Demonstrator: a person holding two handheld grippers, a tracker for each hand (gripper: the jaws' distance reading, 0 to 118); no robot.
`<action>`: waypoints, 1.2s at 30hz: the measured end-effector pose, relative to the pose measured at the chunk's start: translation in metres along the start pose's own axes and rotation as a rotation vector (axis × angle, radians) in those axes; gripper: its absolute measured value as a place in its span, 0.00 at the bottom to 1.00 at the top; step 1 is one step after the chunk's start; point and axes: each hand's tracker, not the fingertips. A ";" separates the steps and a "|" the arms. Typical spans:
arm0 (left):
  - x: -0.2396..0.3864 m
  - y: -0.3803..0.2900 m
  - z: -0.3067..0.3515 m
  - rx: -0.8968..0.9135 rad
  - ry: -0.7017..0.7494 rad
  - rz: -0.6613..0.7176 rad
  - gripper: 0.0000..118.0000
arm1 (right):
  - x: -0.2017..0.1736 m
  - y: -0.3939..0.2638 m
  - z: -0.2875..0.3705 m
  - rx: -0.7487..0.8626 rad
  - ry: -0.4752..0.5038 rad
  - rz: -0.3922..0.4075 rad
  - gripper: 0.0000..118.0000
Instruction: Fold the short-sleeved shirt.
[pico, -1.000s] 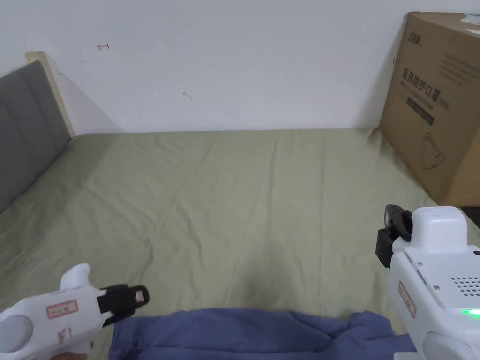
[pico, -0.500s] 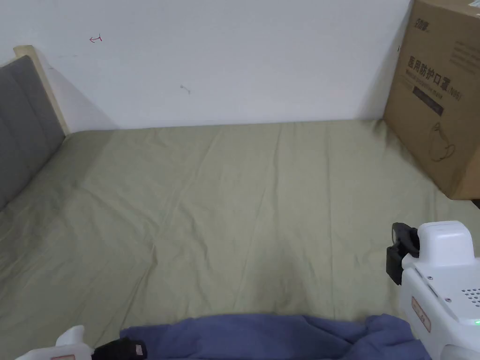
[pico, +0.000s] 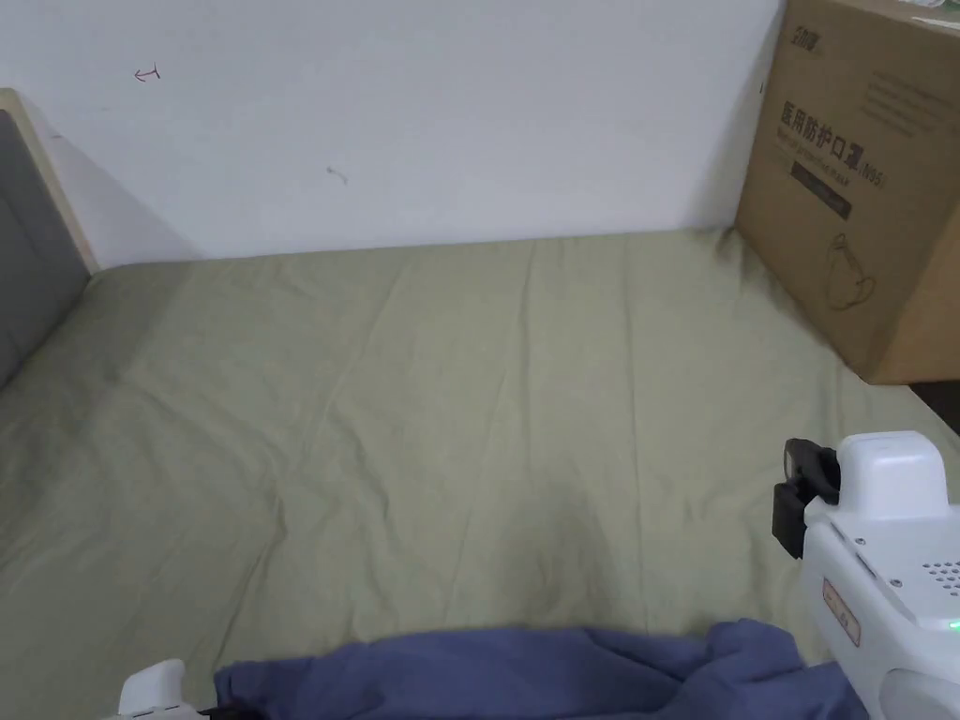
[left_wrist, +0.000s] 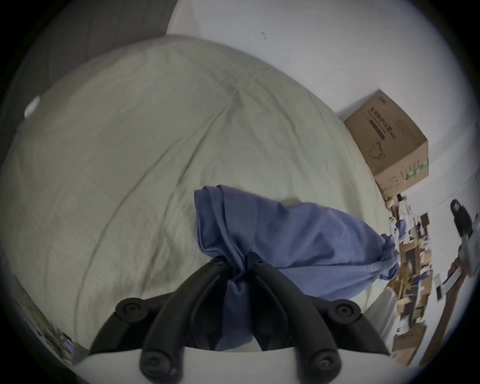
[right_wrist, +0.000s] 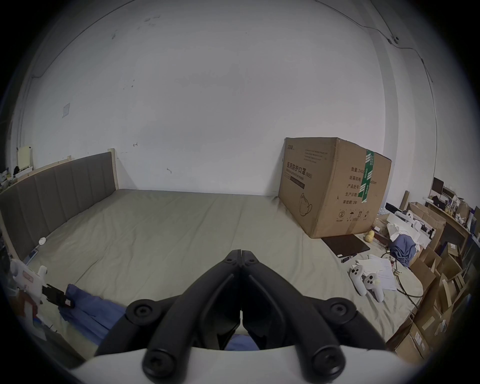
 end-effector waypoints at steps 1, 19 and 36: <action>0.003 0.002 0.008 0.026 0.013 -0.014 0.08 | 0.002 0.001 0.000 0.001 -0.002 -0.001 0.00; 0.025 0.017 0.113 0.165 0.118 -0.053 0.08 | 0.015 0.010 0.016 0.059 0.042 -0.025 0.00; 0.186 -0.019 -0.037 -0.140 -0.028 -0.257 0.08 | 0.037 -0.003 0.033 0.052 0.017 -0.014 0.00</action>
